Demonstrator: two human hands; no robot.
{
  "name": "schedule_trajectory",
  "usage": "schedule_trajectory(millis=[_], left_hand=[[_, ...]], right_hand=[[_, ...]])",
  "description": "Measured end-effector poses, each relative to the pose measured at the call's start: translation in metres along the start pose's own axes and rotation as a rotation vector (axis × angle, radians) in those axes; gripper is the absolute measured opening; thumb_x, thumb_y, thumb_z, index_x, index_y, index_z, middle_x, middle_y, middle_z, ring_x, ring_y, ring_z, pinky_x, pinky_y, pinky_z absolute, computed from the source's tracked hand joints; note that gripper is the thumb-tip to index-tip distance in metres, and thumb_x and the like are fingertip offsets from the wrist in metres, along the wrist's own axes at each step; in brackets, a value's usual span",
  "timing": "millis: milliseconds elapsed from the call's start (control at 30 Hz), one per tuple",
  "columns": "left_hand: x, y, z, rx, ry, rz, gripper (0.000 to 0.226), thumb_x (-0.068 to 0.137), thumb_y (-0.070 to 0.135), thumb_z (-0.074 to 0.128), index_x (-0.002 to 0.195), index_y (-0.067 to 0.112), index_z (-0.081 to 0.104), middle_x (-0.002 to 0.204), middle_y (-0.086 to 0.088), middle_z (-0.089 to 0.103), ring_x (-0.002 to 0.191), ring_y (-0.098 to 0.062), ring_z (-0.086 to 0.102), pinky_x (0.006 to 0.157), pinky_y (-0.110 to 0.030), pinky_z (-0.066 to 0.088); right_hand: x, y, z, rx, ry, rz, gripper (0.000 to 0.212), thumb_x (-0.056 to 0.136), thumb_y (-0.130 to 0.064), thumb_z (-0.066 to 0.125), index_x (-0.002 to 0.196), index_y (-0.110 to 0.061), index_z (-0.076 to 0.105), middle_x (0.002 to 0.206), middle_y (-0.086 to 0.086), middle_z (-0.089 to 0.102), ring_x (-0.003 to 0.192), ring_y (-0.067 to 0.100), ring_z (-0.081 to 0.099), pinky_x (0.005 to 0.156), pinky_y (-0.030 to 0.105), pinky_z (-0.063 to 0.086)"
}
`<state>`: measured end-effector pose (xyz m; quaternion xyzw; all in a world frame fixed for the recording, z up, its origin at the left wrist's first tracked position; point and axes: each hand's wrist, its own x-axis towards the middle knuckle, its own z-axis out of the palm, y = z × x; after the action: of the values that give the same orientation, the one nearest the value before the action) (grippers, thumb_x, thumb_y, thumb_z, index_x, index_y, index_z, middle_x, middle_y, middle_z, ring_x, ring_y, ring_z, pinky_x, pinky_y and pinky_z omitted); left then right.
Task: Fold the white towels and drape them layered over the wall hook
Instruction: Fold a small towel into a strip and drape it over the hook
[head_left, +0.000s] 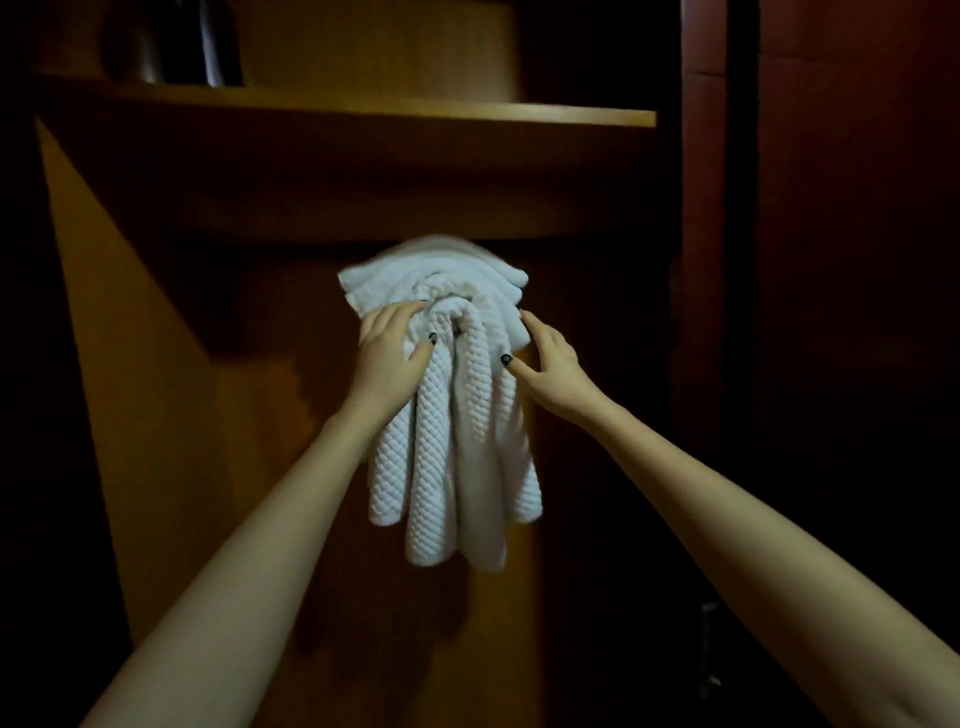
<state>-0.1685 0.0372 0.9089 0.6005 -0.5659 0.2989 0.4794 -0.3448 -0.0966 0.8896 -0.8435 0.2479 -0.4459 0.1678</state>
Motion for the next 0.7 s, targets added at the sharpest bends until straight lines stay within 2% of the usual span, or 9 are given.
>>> schedule_trajectory(millis=[133, 333, 500, 700], left_hand=[[-0.05, 0.04, 0.051, -0.04, -0.218, 0.166, 0.046, 0.091, 0.013, 0.062, 0.135, 0.007, 0.053, 0.14, -0.009, 0.052, 0.136, -0.029, 0.037, 0.115, -0.037, 0.027], [-0.157, 0.118, 0.15, -0.208, -0.493, 0.123, 0.055, 0.097, 0.026, 0.054, 0.148, 0.016, 0.038, 0.154, -0.002, 0.036, 0.146, -0.022, 0.018, 0.119, -0.043, 0.019], [-0.262, 0.204, 0.224, -0.307, -0.716, 0.247, 0.053, 0.099, 0.033, 0.049, 0.149, 0.026, 0.035, 0.155, 0.005, 0.034, 0.145, -0.014, 0.019, 0.117, -0.038, 0.018], [-0.382, 0.317, 0.283, -0.415, -0.996, 0.462, 0.052, 0.1, 0.037, 0.046, 0.149, 0.027, 0.034, 0.155, 0.005, 0.032, 0.145, -0.016, 0.019, 0.117, -0.036, 0.015]], right_hand=[[-0.084, 0.036, -0.021, -0.154, 0.016, 0.12, 0.067, 0.098, -0.034, 0.053, 0.155, -0.027, 0.018, 0.16, 0.011, 0.021, 0.149, 0.028, 0.012, 0.118, 0.054, 0.02], [-0.245, 0.123, -0.061, -0.399, -0.056, 0.498, 0.068, 0.1, -0.038, 0.05, 0.156, -0.032, 0.011, 0.162, 0.01, 0.015, 0.15, 0.032, 0.009, 0.119, 0.055, 0.018], [-0.391, 0.167, -0.099, -0.61, -0.178, 0.726, 0.065, 0.101, -0.041, 0.045, 0.156, -0.033, 0.01, 0.163, 0.007, 0.011, 0.15, 0.03, 0.006, 0.118, 0.056, 0.011], [-0.541, 0.184, -0.164, -0.675, -0.228, 1.086, 0.06, 0.103, -0.041, 0.04, 0.156, -0.029, 0.014, 0.163, 0.008, 0.01, 0.15, 0.031, 0.005, 0.118, 0.057, 0.01]])
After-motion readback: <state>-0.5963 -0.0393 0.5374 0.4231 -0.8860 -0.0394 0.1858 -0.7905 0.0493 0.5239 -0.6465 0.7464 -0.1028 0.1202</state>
